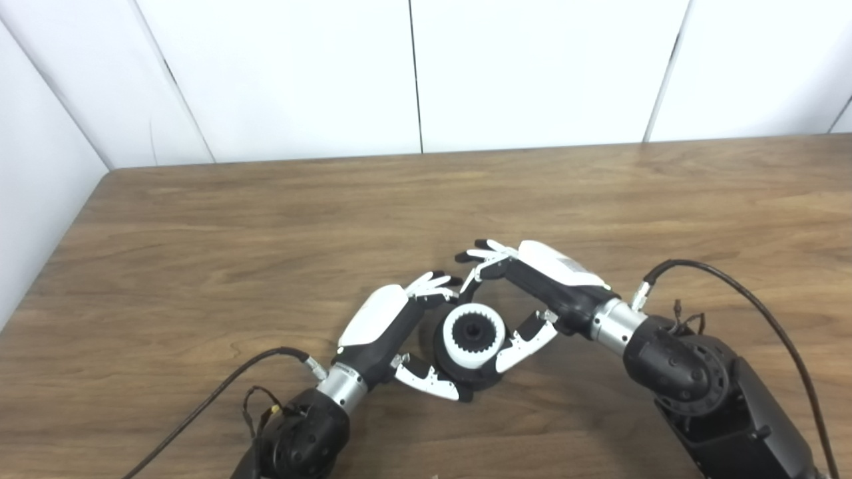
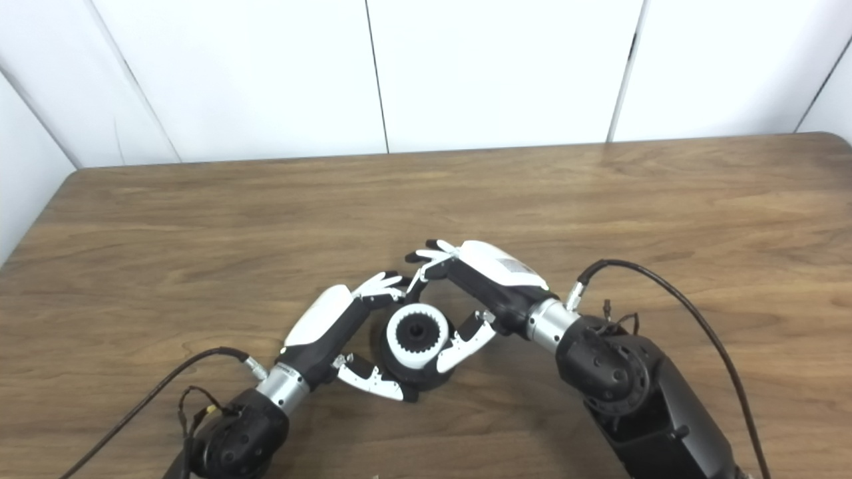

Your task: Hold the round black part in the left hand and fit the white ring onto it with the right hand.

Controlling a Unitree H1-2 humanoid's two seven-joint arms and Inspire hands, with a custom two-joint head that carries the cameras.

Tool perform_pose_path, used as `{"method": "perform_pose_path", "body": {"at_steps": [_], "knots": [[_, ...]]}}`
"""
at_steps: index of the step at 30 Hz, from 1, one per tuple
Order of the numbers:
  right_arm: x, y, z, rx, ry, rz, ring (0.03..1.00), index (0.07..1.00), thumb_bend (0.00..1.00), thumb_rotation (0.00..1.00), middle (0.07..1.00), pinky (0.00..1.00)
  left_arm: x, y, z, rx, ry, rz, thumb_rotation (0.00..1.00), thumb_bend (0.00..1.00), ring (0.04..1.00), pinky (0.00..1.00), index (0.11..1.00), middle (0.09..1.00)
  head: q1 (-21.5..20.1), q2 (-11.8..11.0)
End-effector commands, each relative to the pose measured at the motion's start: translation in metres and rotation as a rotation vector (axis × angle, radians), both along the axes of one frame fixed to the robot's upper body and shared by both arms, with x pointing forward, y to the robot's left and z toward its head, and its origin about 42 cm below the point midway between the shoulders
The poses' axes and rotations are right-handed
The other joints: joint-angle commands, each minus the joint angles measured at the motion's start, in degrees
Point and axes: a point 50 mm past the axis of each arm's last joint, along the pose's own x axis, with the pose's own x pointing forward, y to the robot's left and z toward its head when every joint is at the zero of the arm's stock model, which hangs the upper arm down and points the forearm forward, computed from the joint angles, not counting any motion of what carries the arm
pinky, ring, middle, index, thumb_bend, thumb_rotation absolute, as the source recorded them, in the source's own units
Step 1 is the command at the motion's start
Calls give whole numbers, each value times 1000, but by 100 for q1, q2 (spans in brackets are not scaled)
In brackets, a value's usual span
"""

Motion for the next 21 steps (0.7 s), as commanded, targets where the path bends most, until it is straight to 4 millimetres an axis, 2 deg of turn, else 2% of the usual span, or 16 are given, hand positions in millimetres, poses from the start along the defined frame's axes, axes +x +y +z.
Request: {"method": "perform_pose_path", "body": {"at_steps": [1,8,12,18,21], "knots": [[6,2,10,-15,-51,23,1000,660,898,348,906,1000,1,-1,3,18,11,-12,180,802,975,902,620,907,7,1],[8,1,7,-26,-28,17,1000,683,938,392,907,1000,2,-1,1,15,17,-16,183,832,972,901,645,896,14,-9],[9,-1,6,-39,-21,14,1000,682,940,401,911,1000,3,-1,1,13,28,-17,212,883,973,911,682,897,33,-16],[12,-3,6,-25,-28,-1,1000,674,955,404,907,1000,5,1,2,-3,42,-14,260,986,964,913,766,897,35,-30],[13,-5,9,-18,-34,-12,1000,709,965,398,914,1000,6,3,4,-1,44,-13,276,1000,968,913,814,907,41,-41]]}}
